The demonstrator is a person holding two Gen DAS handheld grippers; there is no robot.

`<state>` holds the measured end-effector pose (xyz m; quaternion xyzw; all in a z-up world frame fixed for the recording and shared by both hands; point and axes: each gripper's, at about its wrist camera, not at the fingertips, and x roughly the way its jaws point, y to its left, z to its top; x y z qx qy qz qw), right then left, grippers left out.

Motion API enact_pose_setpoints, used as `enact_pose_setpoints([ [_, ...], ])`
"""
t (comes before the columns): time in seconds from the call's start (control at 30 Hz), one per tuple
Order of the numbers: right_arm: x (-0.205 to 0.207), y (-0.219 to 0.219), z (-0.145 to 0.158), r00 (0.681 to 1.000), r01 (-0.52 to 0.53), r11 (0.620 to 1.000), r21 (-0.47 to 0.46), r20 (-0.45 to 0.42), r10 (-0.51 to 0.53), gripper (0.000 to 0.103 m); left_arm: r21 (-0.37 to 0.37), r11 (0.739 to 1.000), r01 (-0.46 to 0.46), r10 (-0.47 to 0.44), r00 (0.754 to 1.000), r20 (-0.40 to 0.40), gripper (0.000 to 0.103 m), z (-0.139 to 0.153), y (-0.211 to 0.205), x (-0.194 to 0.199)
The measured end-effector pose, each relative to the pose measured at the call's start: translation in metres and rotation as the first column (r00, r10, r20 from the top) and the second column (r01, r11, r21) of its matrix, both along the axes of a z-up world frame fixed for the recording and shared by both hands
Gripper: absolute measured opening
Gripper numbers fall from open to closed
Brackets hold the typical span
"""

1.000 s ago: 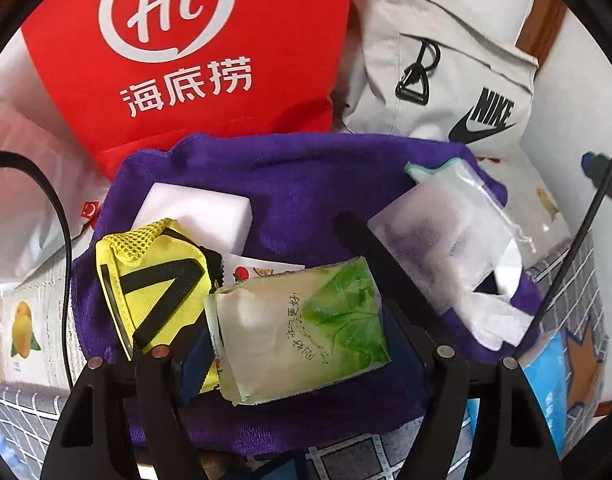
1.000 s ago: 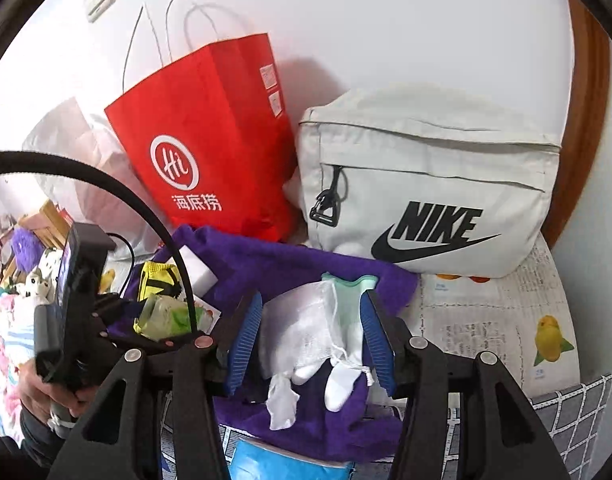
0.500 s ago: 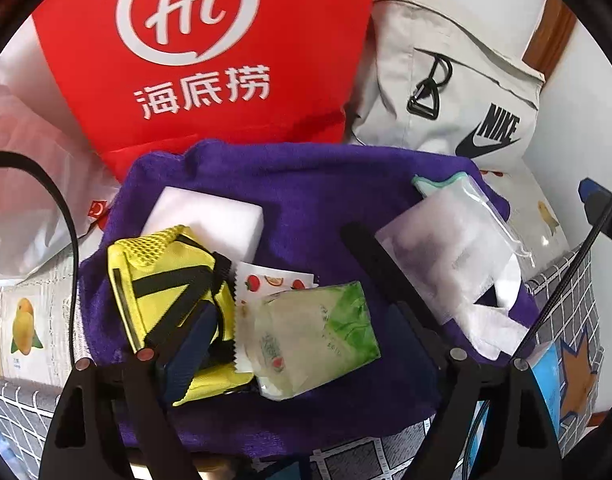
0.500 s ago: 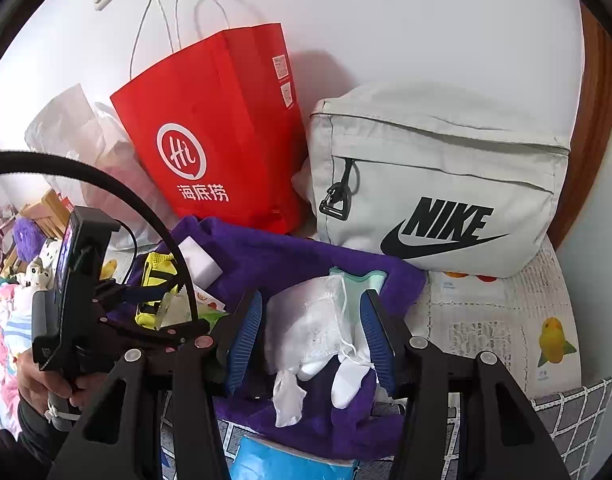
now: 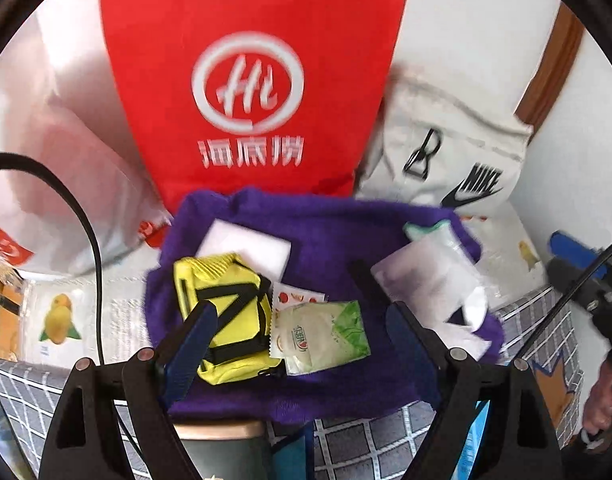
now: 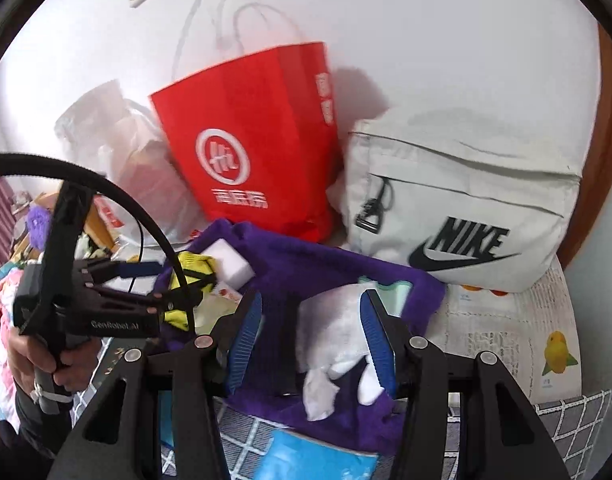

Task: Organize soft objects
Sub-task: 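Open the right tool releasing the watch strap while the left tool releases the snack bag, then lower the right tool to the green packet and grasp it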

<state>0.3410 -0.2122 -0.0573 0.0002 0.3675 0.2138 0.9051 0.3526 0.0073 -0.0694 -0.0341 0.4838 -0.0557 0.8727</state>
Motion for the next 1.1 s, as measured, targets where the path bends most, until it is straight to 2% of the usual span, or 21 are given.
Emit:
enact_pose_setpoints([
  [0.1,-0.013,0.007,0.012,1.000,-0.019,1.000,-0.013,0.023,0.020,0.051,-0.021,1.000,-0.007,0.008,0.999,0.040,0.086,0.022,0.005,-0.018],
  [0.2,-0.031,0.010,0.021,0.999,-0.035,0.999,-0.007,0.038,0.035,0.055,-0.005,1.000,0.005,-0.005,1.000,0.028,0.086,0.032,0.009,-0.037],
  [0.33,-0.063,0.015,0.021,0.997,-0.067,0.998,-0.018,0.028,0.067,0.056,0.021,1.000,0.010,-0.010,1.000,0.005,0.086,0.035,0.020,-0.073],
  [0.47,-0.099,0.021,0.011,0.993,-0.118,0.993,-0.014,-0.006,0.118,0.056,0.000,1.000,0.020,-0.020,0.999,-0.027,0.086,0.026,0.034,-0.112],
  [0.57,-0.131,0.026,0.000,0.989,-0.151,0.988,-0.038,-0.005,0.151,0.056,0.006,1.000,0.000,0.001,0.999,-0.043,0.086,0.018,0.047,-0.148],
  [0.73,-0.181,0.044,-0.028,0.964,-0.262,0.965,-0.022,-0.047,0.261,0.056,-0.025,0.997,-0.071,0.070,0.996,-0.054,0.086,0.010,0.074,-0.195],
  [0.87,-0.214,0.073,-0.061,0.910,-0.403,0.915,-0.020,-0.117,0.398,0.061,-0.049,0.989,-0.138,0.137,0.990,-0.023,0.086,0.006,0.092,-0.231],
  [0.9,-0.225,0.084,-0.073,0.885,-0.455,0.889,-0.042,-0.128,0.447,0.063,-0.040,0.986,-0.161,0.160,0.987,-0.009,0.086,0.005,0.095,-0.240],
  [0.97,-0.237,0.098,-0.088,0.860,-0.506,0.856,-0.103,-0.129,0.493,0.063,-0.040,0.982,-0.186,0.186,0.982,0.003,0.086,0.003,0.099,-0.254],
  [1.07,-0.251,0.120,-0.112,0.815,-0.579,0.782,-0.230,-0.143,0.561,0.063,-0.092,0.975,-0.202,0.203,0.979,-0.002,0.086,-0.003,0.107,-0.270],
  [1.1,-0.252,0.124,-0.116,0.808,-0.588,0.768,-0.254,-0.150,0.569,0.063,-0.104,0.972,-0.212,0.212,0.977,-0.008,0.086,-0.006,0.110,-0.275],
])
